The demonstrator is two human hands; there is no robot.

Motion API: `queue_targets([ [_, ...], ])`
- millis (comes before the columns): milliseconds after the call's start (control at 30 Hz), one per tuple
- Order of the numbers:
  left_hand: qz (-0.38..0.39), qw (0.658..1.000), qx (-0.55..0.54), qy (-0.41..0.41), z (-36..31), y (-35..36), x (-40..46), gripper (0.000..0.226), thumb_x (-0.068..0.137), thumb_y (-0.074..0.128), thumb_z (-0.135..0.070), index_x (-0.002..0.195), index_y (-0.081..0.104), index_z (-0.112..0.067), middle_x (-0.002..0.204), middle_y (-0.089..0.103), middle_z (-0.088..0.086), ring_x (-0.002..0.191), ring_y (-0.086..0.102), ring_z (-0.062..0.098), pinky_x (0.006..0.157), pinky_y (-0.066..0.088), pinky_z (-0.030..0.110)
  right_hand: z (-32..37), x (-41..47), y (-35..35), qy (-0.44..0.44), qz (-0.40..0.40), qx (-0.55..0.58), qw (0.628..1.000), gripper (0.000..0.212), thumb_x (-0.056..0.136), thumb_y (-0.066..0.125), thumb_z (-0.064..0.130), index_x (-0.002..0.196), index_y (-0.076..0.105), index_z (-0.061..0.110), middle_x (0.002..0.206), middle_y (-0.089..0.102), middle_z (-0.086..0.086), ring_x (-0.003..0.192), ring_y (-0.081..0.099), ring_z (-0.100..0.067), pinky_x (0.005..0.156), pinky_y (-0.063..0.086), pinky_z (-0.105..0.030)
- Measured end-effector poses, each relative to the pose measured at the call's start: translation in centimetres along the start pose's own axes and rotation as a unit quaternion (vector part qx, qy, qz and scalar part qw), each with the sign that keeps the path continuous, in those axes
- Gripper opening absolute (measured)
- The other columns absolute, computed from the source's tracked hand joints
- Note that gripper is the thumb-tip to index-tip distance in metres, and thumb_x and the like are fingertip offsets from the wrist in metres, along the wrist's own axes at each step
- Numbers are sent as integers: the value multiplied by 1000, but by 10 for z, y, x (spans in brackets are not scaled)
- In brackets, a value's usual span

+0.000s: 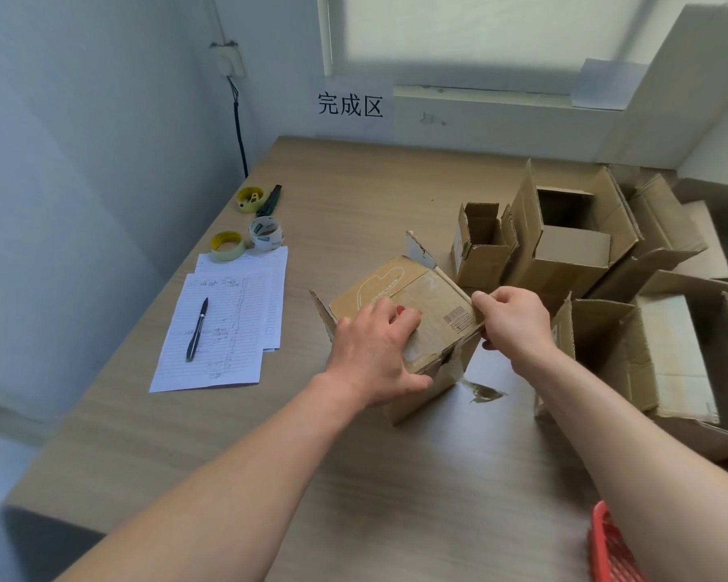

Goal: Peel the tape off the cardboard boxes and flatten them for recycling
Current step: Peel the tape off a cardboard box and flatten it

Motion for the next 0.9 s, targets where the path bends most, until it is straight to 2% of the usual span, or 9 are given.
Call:
queue_targets([
  [67,4,1000,-1,0,1,1,0,73,64,70,-69,122,46,-32,116,45,-3,107,48,20,86,45,37,-7,1,2,5,0,5,1000,35,96,54,37,75,65,10,77,70,-6,77,69,-26,74,59,-56],
  [133,9,1000,-3,-2,1,1,1,72,64,70,-70,120,45,-33,115,45,-3,106,48,19,85,45,37,-16,-3,5,51,-24,99,993,35,96,51,29,71,57,5,79,70,-12,80,70,-29,76,59,-57],
  [233,18,1000,-8,-20,2,0,5,71,63,70,-71,118,45,-33,113,45,-3,106,47,20,84,44,38,-28,-22,14,145,-79,371,914,27,99,47,8,73,52,6,85,64,-17,77,67,-24,77,60,-41],
  [333,32,999,-10,-25,1,0,10,71,63,71,-70,118,46,-33,111,45,-3,107,48,21,84,44,38,-35,-40,20,135,-94,476,864,23,102,46,5,80,53,8,93,68,-18,94,71,-30,90,55,-44],
  [500,46,999,0,-21,-6,1,18,71,63,71,-70,118,45,-33,112,44,-3,108,47,22,84,42,39,-42,-40,7,69,-103,402,907,18,96,57,2,80,52,9,98,72,-17,97,73,-28,78,60,-40],
  [533,48,999,4,-20,-7,2,20,71,63,70,-70,119,46,-33,113,45,-3,108,47,22,84,42,39,-41,-38,3,55,-95,387,916,13,93,59,-1,88,54,9,100,71,-16,97,72,-27,78,60,-39],
  [667,51,998,16,-12,-12,3,25,71,64,70,-70,120,46,-33,113,45,-2,107,47,22,84,41,39,-42,-27,-5,34,-72,280,957,34,89,66,-5,120,61,10,100,69,-7,94,69,-20,77,60,-34],
  [767,54,998,19,-8,-15,3,27,71,65,69,-70,120,45,-33,113,45,-2,107,47,21,85,42,40,-43,-23,-6,48,-77,237,967,8,91,68,4,92,72,10,89,73,-4,89,71,-21,71,60,-30],
  [900,53,998,18,-14,-14,3,28,69,65,68,-71,117,46,-33,111,45,-2,106,47,21,85,44,41,-46,-23,0,95,-106,290,947,15,91,69,8,76,70,8,83,73,-6,85,73,-20,68,60,-30],
])
Point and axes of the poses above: each hand's wrist, its own x-axis towards the middle knuckle, its own y-axis out of the palm, z = x × y, the point moved 5 cm from there along x, towards the middle knuckle
